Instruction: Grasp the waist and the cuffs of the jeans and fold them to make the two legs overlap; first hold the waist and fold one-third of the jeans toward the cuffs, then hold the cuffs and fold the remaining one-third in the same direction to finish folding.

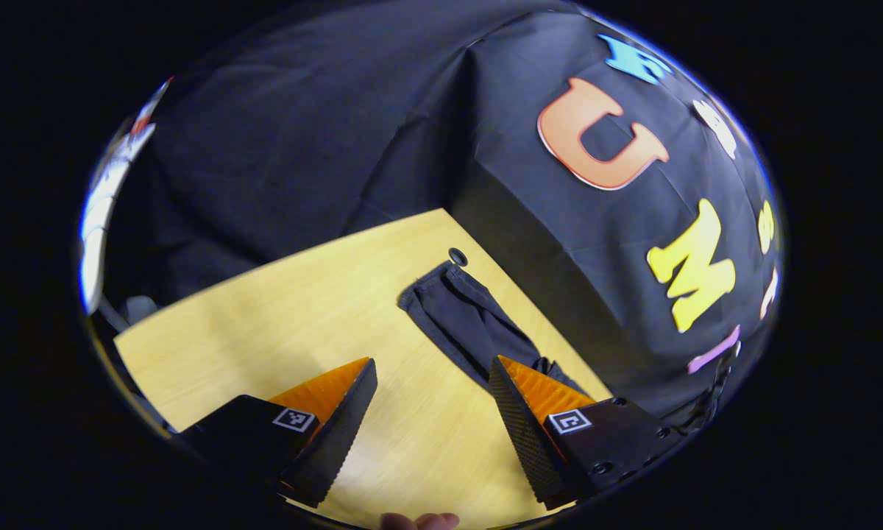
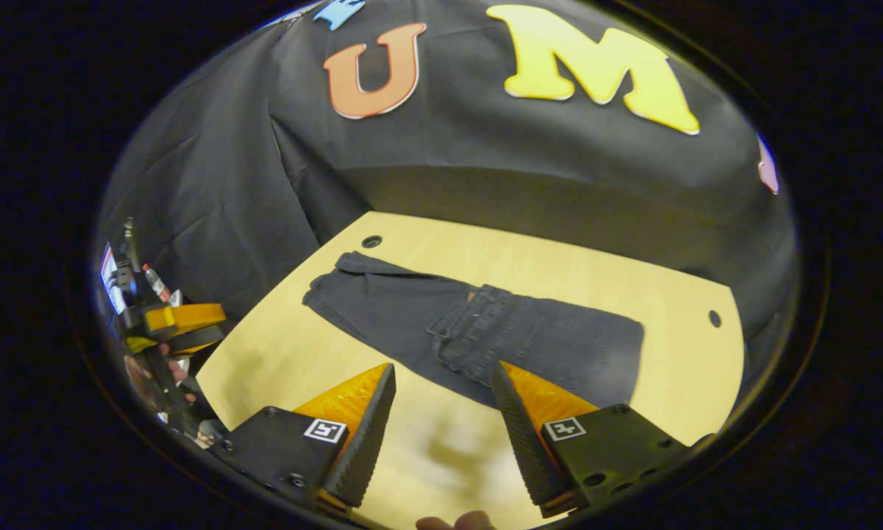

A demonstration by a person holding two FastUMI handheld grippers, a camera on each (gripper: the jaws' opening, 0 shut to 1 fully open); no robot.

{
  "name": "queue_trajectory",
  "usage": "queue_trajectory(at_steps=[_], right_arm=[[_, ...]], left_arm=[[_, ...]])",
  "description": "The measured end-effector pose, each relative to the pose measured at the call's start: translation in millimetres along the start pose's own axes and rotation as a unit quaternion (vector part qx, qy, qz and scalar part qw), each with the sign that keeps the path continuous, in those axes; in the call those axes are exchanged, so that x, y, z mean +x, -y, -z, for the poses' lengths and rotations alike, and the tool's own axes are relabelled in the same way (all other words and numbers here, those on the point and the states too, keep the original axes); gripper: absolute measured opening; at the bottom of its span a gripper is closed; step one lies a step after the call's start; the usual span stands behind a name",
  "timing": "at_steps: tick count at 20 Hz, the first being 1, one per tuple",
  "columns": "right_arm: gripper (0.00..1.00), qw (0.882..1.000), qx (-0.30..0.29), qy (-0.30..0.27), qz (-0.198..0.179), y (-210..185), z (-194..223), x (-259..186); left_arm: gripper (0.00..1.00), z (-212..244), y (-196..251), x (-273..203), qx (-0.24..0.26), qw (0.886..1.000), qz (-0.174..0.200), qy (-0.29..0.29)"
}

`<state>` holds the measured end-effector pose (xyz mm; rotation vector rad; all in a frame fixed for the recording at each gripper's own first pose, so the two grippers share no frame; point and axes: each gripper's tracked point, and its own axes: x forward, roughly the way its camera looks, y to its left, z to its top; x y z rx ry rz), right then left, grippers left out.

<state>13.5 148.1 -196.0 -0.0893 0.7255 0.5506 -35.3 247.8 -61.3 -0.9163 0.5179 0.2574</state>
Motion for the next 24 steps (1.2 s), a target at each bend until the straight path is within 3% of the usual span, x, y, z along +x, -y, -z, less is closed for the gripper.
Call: queue_trajectory(at_steps=[7,9,13,15,18,21,24], right_arm=[[0.79,0.994,0.072,0.003,0.082,94.9,33.6,-75.5],[0.79,0.991,0.093,-0.007,0.093,107.6,47.8,-82.5],[0.82,0.99,0.1,-0.011,0.098,115.4,55.9,-86.6],[0.82,0.99,0.097,-0.008,0.101,119.9,54.4,-88.8],[0.82,0.989,0.103,-0.005,0.103,132.8,54.1,-88.4],[0.79,0.987,0.119,-0.012,0.107,143.4,59.4,-85.7],[0.82,0.984,0.141,-0.02,0.109,151.9,67.3,-83.5]], left_arm=[[0.99,-10.7,-31.7,75.7,-0.099,0.994,-0.019,-0.041],[1.0,-15.1,-23.8,99.2,-0.135,0.989,-0.025,-0.053],[0.99,-19.0,-31.4,127.9,-0.183,0.978,-0.072,-0.074],[0.99,-19.3,-41.0,135.1,-0.187,0.974,-0.096,-0.082],[0.99,-27.7,-37.0,145.2,-0.188,0.974,-0.101,-0.075],[0.99,-30.2,-33.9,156.4,-0.158,0.979,-0.1,-0.079],[0.99,-31.6,-29.1,168.3,-0.136,0.983,-0.096,-0.076]])
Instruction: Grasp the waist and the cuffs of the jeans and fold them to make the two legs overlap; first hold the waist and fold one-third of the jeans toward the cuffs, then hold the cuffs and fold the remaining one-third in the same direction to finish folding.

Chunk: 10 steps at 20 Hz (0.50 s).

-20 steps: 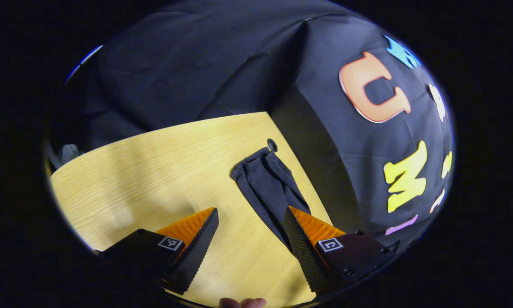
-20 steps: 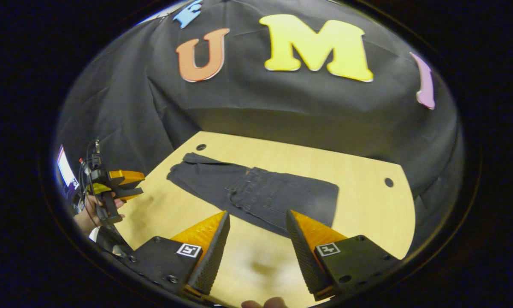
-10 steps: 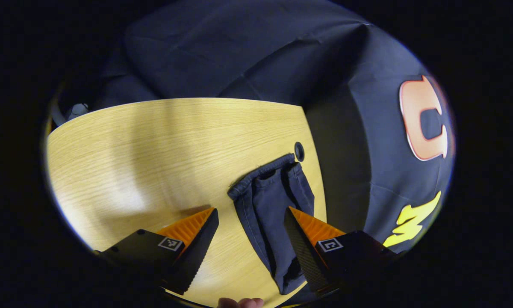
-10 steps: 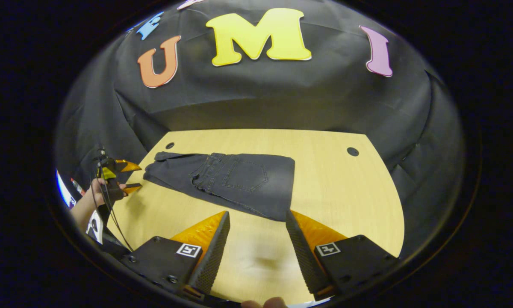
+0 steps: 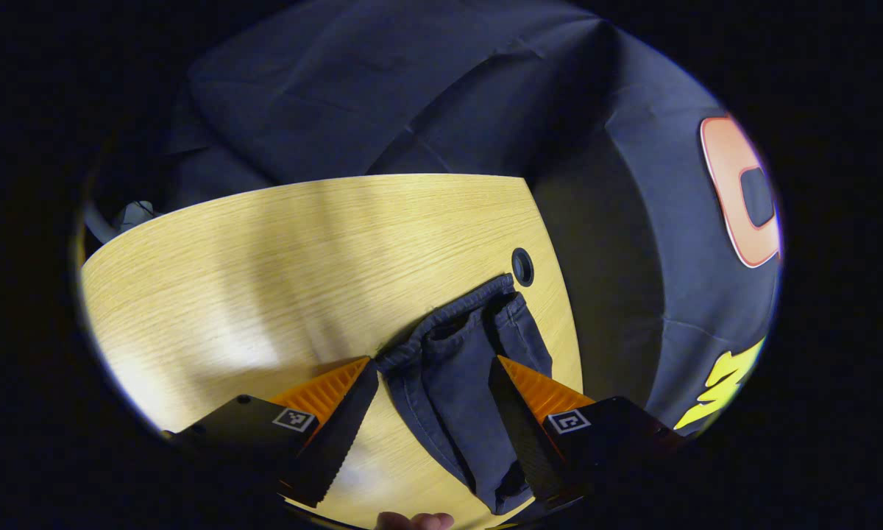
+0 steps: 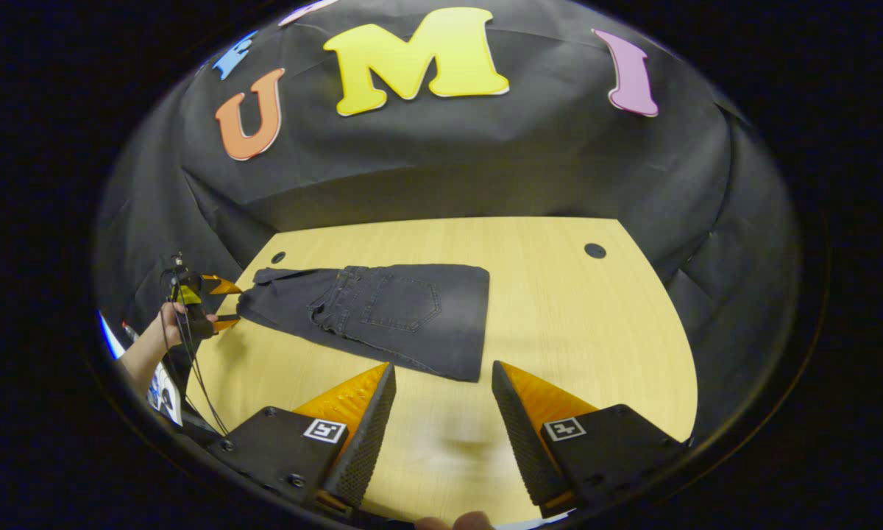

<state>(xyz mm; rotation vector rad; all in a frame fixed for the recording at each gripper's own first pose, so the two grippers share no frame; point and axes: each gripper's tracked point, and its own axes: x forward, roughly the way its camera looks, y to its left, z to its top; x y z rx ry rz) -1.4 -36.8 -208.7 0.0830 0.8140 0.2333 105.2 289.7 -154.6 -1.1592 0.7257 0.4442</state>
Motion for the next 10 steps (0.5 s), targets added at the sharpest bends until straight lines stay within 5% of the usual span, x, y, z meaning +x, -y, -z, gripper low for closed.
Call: queue_trajectory(at_steps=[5,7,8,10], right_arm=[[0.82,1.0,0.002,-0.012,0.015,11.2,12.7,5.2],[0.82,1.0,0.006,-0.014,0.02,12.0,14.9,5.8],[0.82,1.0,0.009,-0.015,0.022,13.4,16.9,5.4],[0.82,0.999,0.018,-0.016,0.025,15.4,20.2,2.5]], left_arm=[[0.93,-4.2,10.7,11.5,-0.004,1.0,0.015,0.005],[0.71,-3.7,16.0,17.5,-0.01,1.0,0.025,0.001],[0.75,-4.2,14.6,19.9,-0.009,1.0,0.027,0.002],[0.66,-4.8,19.9,23.4,-0.014,0.999,0.04,0.002]])
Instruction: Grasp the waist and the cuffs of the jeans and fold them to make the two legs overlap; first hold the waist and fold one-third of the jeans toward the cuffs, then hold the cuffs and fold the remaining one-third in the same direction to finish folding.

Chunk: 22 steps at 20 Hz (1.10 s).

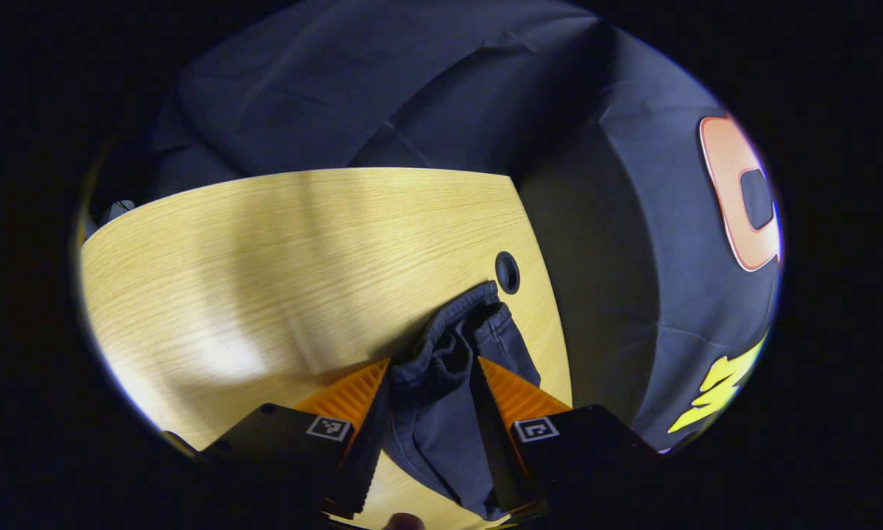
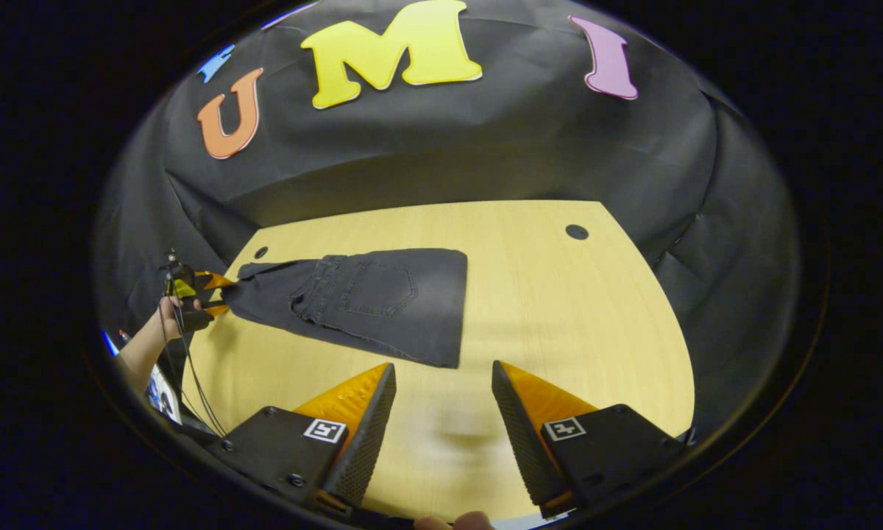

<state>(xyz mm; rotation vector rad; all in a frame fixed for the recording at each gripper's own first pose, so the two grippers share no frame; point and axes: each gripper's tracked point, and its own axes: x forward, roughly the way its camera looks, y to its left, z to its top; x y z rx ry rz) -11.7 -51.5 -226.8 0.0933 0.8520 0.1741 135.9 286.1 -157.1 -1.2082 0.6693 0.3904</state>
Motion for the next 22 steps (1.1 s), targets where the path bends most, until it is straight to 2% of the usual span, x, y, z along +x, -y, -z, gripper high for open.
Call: queue_trajectory(at_steps=[1,2,3,4,5,6,7,8,9,10,11,13,14,18,19,21,22], right_arm=[[0.82,1.0,0.003,-0.001,0.003,1.2,2.0,-0.6],[0.82,1.0,0.005,-0.001,0.006,2.5,4.1,-1.5],[0.82,1.0,0.002,0.001,0.011,4.8,5.5,-3.9],[0.79,1.0,-0.001,0.002,0.015,5.7,8.4,-5.8],[0.83,1.0,-0.002,0.005,0.016,5.6,10.0,-9.0],[0.8,1.0,-0.002,0.004,0.016,6.0,12.4,-12.3],[0.83,1.0,-0.001,0.004,0.016,6.3,14.6,-14.8],[0.83,1.0,0.001,0.004,0.016,6.6,16.9,-16.5],[0.82,1.0,0.004,0.003,0.017,7.4,18.9,-19.5],[0.8,1.0,0.006,0.004,0.017,8.7,20.6,-22.3],[0.82,1.0,0.008,0.007,0.019,10.5,21.7,-26.1],[0.84,1.0,0.007,0.014,0.024,15.4,25.3,-34.5],[0.82,0.999,0.007,0.021,0.028,18.2,24.9,-39.7],[0.91,0.999,0.019,0.039,0.031,24.3,29.5,-56.2],[0.88,0.998,0.024,0.042,0.031,25.9,31.9,-60.8],[0.91,0.998,0.032,0.05,0.029,28.3,37.5,-68.6],[0.88,0.998,0.036,0.053,0.029,29.9,41.1,-73.1]], left_arm=[[0.64,-0.5,-1.5,2.0,-0.003,1.0,0.001,0.001],[0.48,-1.0,-2.7,4.2,-0.007,1.0,0.005,0.001],[0.48,-1.4,-3.7,6.5,-0.012,1.0,0.008,0.004],[0.4,-2.1,-3.4,7.3,-0.018,1.0,0.01,0.005],[0.31,-2.5,-3.9,6.7,-0.022,1.0,0.012,0.005],[0.35,-2.3,-5.3,7.9,-0.024,1.0,0.014,0.006],[0.24,-2.5,-6.4,8.7,-0.023,1.0,0.015,0.008],[0.26,-1.8,-6.0,7.6,-0.022,1.0,0.014,0.01],[0.24,-1.0,-3.5,6.5,-0.021,1.0,0.015,0.012],[0.29,-1.5,-0.4,5.3,-0.018,1.0,0.017,0.015],[0.19,-2.3,4.7,2.0,-0.014,0.999,0.023,0.02],[0.17,-3.2,24.9,-8.9,0.002,0.998,0.046,0.032],[0.16,-3.5,34.2,-17.0,0.015,0.998,0.057,0.038],[0.16,5.8,91.8,-61.9,0.065,0.989,0.113,0.064],[0.16,10.4,104.6,-71.7,0.075,0.987,0.126,0.068],[0.16,23.3,134.1,-92.6,0.091,0.981,0.153,0.075],[0.16,32.3,147.5,-102.3,0.1,0.978,0.164,0.077]])
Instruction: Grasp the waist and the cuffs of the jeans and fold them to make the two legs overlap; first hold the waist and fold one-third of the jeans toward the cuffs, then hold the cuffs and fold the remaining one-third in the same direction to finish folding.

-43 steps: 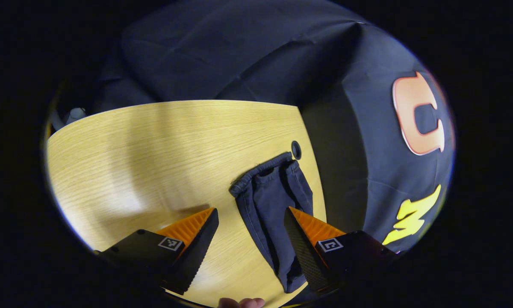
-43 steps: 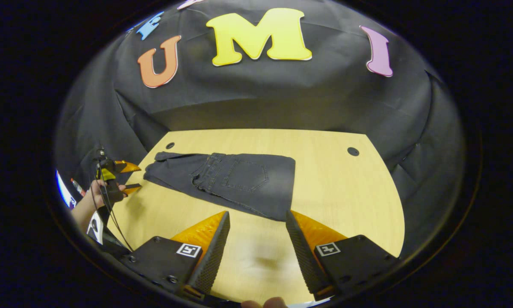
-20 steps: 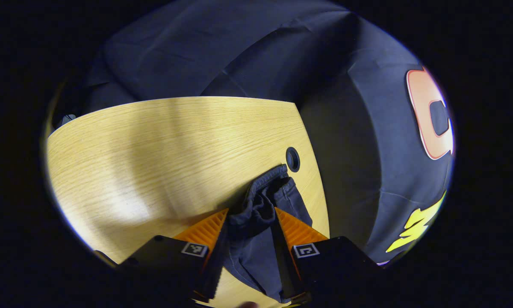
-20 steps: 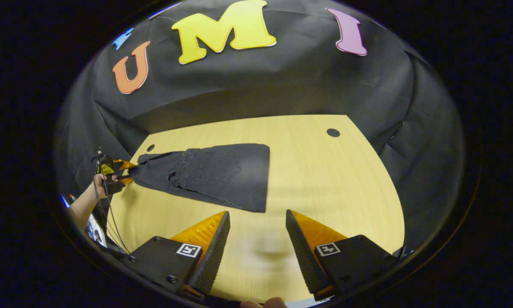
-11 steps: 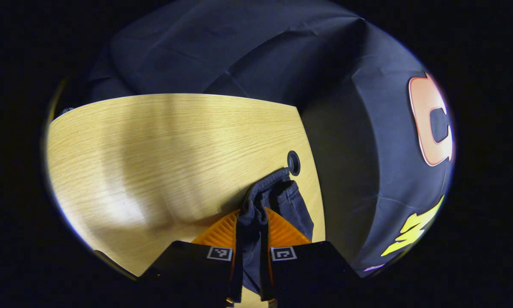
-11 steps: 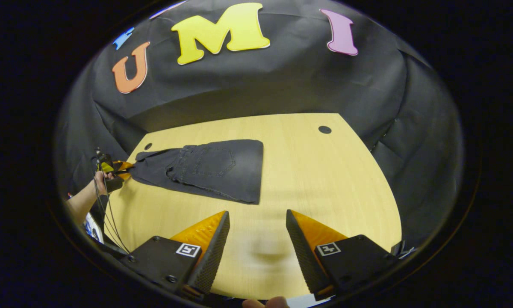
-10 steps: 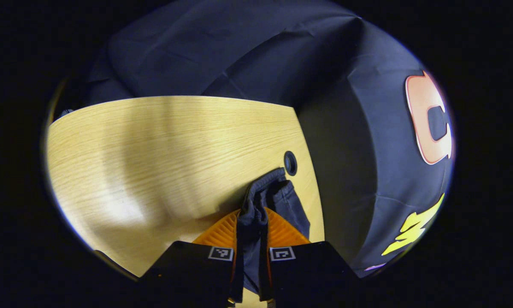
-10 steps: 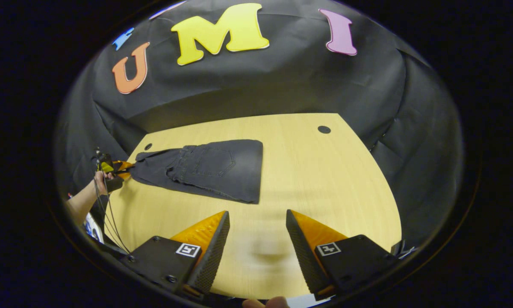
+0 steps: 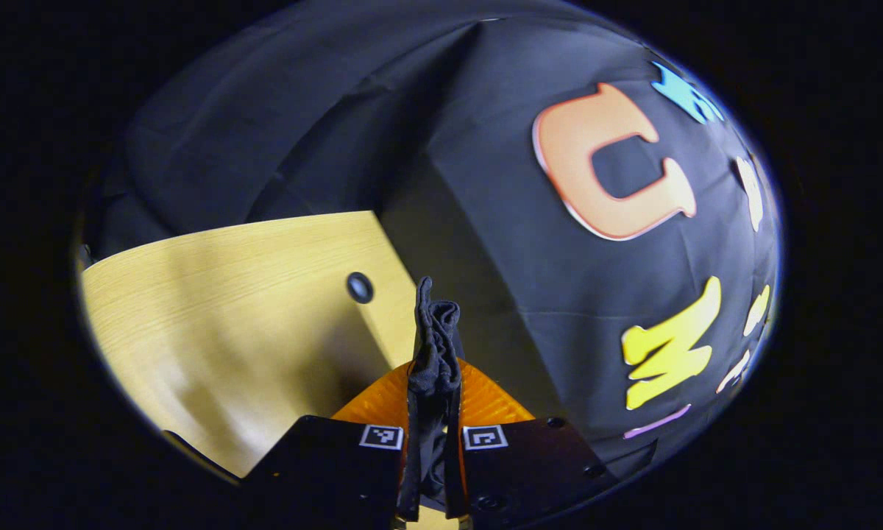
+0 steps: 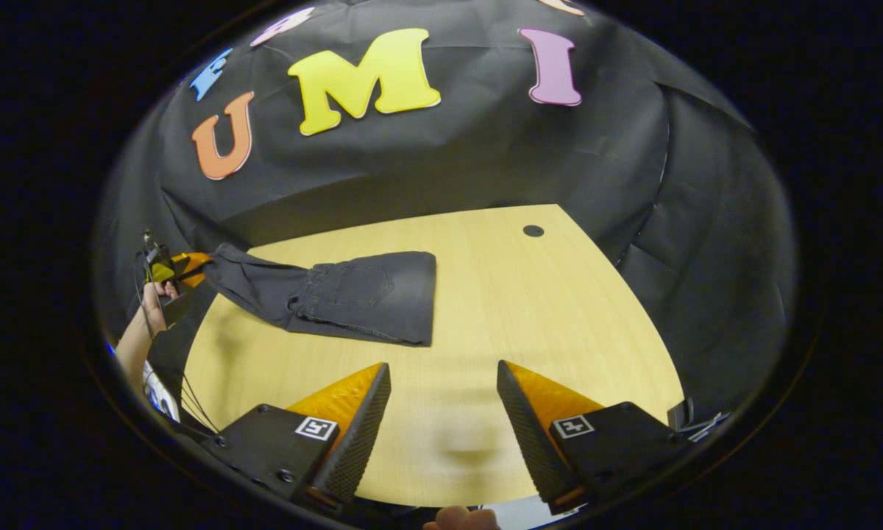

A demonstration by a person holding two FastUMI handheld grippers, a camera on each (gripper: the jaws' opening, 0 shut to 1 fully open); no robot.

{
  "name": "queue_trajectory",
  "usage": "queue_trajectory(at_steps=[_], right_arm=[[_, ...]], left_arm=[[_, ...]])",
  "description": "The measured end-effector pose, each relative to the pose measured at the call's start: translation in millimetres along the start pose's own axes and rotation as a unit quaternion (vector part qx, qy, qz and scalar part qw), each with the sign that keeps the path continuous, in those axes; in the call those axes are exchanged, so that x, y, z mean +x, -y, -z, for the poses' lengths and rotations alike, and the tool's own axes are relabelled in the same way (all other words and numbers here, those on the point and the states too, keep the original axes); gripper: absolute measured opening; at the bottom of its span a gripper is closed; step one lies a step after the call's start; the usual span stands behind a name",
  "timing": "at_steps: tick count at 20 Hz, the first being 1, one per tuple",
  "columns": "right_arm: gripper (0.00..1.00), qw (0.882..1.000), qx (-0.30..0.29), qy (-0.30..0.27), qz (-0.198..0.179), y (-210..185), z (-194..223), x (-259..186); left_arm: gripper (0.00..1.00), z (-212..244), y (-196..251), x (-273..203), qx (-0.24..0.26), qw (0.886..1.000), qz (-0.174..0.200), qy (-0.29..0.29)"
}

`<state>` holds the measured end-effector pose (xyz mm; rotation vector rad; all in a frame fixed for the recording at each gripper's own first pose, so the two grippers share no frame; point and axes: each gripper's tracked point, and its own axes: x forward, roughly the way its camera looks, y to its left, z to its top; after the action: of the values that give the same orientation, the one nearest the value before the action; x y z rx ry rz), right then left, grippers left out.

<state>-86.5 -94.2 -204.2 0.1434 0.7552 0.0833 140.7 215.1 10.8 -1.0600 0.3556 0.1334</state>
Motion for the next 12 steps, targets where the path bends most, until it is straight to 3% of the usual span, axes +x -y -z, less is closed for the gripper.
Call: queue_trajectory(at_steps=[5,12], right_arm=[[0.9,1.0,0.017,0.017,0.007,18.8,8.2,-25.6],[0.87,0.998,0.052,0.031,0.034,67.4,20.6,-53.8]], left_arm=[[0.16,35.7,80.9,-12.9,0.022,0.999,0.049,0.0],[0.16,149.7,174.8,-9.9,0.122,0.986,0.101,-0.05]])
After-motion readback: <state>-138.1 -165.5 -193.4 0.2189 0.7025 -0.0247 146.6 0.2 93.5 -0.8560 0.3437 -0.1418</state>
